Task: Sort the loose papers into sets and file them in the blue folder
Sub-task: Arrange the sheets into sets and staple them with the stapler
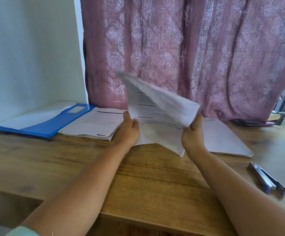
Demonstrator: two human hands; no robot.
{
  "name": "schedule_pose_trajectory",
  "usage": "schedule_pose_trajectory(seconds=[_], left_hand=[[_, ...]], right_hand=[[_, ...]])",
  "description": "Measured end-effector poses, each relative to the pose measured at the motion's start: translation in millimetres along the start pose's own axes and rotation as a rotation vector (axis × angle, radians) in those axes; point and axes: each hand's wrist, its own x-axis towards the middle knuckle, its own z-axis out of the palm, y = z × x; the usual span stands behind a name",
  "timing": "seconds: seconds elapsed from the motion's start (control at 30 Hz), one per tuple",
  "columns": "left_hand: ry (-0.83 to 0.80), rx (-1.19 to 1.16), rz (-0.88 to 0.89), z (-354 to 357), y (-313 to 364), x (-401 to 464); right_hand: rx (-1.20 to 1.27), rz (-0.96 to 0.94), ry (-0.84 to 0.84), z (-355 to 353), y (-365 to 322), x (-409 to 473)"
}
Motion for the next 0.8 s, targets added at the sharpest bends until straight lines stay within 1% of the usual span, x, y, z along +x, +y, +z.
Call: schedule_pose_trajectory(seconds=[0.03,0.07,0.13,0.2,0.27,0.33,0.37,0.43,0.53,0.6,0.67,0.73,0.8], left_hand=[[-0.076,0.072,-0.085,-0.1,-4.1,0.7],[-0.129,0.124,-0.131,-0.3,-6.7,0.6],[-0.174,0.123,-0.145,-1.7,-7.8,1.4],[-0.192,0.0,-0.171,-7.6,-1.4,1.0],[-0.271,-0.168,-0.199,-17.2,4.9,1.7],[-0.302,-0.23,-0.222,-26.2,5.2,4.0],[-0.293,-0.255,-0.244,-28.4,2.7,6.3],[-0.307,-0.296,-0.306,-31.7,-2.2,9.4],[-0.422,-0.222,-0.351,-33.4,-4.8,10.6],[-0.474,-0.192,-0.374,-32.6,-4.8,9.6],[-0.474,-0.199,-0.389,-31.9,-2.3,8.1],[-0.421,-0.205,-0.377,-31.3,-1.7,7.8],[-0.248,-0.248,-0.354,-28.8,-3.5,10.5]], right_hand=[[-0.031,0.031,-0.031,-1.6,2.3,0.8],[-0.06,0.048,-0.043,-3.5,4.8,2.2],[-0.056,0.069,-0.056,-9.1,5.8,5.7],[0.043,0.184,-0.076,-13.9,3.7,12.5],[0.177,0.346,-0.105,-20.3,8.2,21.7],[0.262,0.476,-0.144,-28.3,11.7,26.0],[0.278,0.498,-0.166,-34.1,14.1,26.2],[0.285,0.482,-0.186,-33.1,12.8,28.5],[0.328,0.469,-0.054,-35.3,2.6,31.9],[0.473,0.363,-0.152,-43.3,4.7,33.4],[0.554,0.381,-0.155,-50.9,7.7,31.0],[0.557,0.419,-0.089,-50.2,13.0,33.1],[0.588,0.445,-0.023,-46.4,17.7,32.1]])
